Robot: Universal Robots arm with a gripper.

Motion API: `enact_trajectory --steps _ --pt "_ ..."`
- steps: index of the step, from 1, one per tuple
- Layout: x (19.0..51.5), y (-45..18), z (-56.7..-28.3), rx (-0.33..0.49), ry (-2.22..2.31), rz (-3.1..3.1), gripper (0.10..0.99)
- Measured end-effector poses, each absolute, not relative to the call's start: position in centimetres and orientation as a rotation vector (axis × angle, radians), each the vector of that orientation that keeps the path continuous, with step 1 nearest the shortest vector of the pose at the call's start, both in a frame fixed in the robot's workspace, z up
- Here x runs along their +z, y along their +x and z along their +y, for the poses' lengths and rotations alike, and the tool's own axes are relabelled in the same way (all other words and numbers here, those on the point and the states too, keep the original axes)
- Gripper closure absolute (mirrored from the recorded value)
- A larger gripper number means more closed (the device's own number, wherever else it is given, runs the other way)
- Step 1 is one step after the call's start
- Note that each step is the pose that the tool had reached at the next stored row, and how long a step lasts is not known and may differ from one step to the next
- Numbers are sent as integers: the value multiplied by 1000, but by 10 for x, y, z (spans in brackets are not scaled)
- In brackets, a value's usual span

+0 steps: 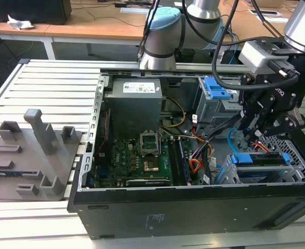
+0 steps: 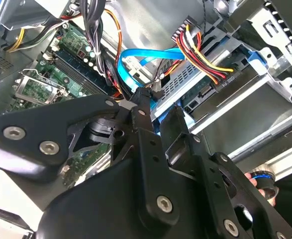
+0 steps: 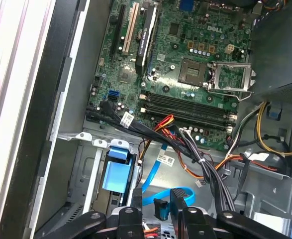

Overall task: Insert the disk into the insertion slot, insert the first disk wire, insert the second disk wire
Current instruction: 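Insert the second disk wire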

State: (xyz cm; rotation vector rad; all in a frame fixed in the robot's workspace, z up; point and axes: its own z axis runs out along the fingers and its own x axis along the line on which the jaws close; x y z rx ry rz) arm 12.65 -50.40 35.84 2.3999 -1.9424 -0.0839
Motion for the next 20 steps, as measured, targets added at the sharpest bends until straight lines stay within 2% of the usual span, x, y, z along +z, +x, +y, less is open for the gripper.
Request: enact_trajectory --steps 2,5,10,15,20 --pt "358 126 -504 -84 2400 -1943 737" --pt "358 126 -504 -84 2400 -1943 925" --pt "358 126 -505 -84 2400 -1943 925" --pt "358 127 -524 -84 2400 -1942 925" --pt "357 139 -528 -85 2399 -1942 925"
